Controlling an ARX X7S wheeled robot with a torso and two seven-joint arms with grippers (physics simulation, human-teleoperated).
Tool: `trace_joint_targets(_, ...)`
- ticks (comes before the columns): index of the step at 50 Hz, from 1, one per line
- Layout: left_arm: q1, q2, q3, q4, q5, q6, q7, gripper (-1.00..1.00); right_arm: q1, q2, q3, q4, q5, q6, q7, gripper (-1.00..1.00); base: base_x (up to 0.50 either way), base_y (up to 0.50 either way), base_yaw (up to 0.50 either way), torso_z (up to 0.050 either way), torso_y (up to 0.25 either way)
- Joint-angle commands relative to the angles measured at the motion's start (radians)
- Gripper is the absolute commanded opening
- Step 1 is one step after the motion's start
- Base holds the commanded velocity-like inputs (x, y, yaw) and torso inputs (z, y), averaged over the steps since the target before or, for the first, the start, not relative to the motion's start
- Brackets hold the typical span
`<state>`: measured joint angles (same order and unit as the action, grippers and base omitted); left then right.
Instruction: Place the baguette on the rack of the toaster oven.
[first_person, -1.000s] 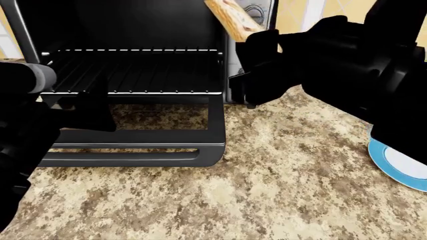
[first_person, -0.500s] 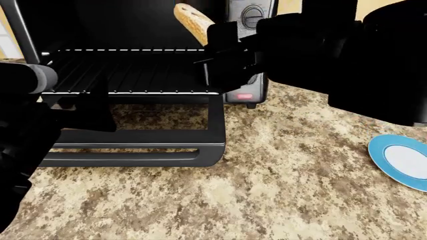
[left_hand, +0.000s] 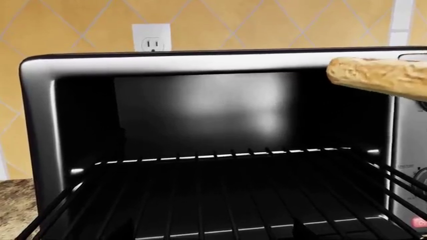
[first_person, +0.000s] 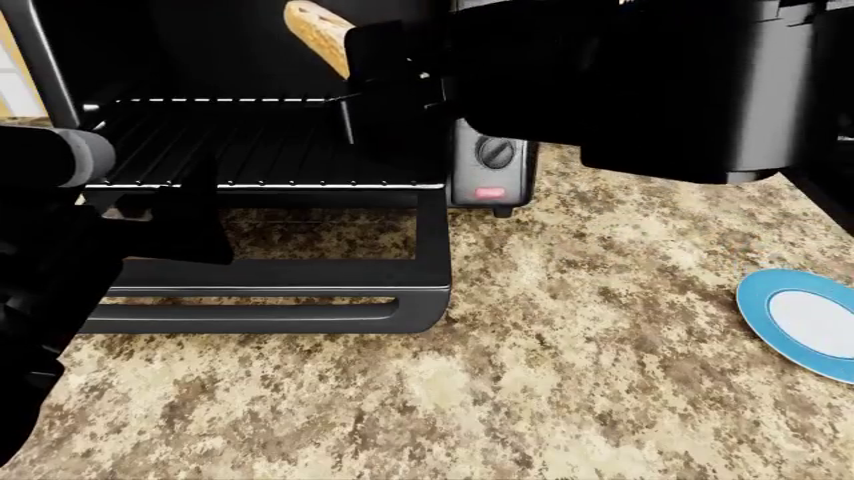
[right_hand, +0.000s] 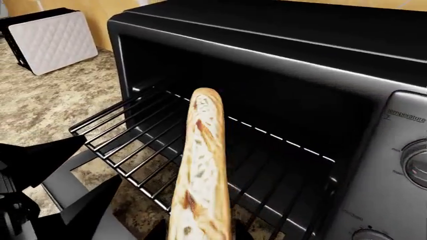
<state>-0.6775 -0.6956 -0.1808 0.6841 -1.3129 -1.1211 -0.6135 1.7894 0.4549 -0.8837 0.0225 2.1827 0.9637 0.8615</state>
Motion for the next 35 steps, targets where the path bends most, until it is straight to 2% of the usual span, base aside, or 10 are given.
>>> trace_joint_targets(1, 0.005, 0.017, -0.022, -0.01, 0.016, 0.017, 0.035, 1.0, 0.004, -0.073, 0.015, 0.053, -0.09, 0.014, -0.114, -1.0, 0.0, 0.0, 0.0, 0.0, 0.0)
trace_joint_targets(25, 0.013, 0.011, -0.017, -0.011, 0.012, 0.028, 0.034, 1.0, 0.017, -0.15, -0.004, 0.173, -0.239, -0.002, -0.295, -1.0, 0.0, 0.0, 0.0, 0.0, 0.0)
trace_joint_targets(35, 0.025, 0.01, -0.014, -0.013, 0.023, 0.038, 0.042, 1.0, 0.008, -0.188, -0.038, 0.268, -0.346, -0.02, -0.429, -1.0, 0.0, 0.0, 0.0, 0.0, 0.001)
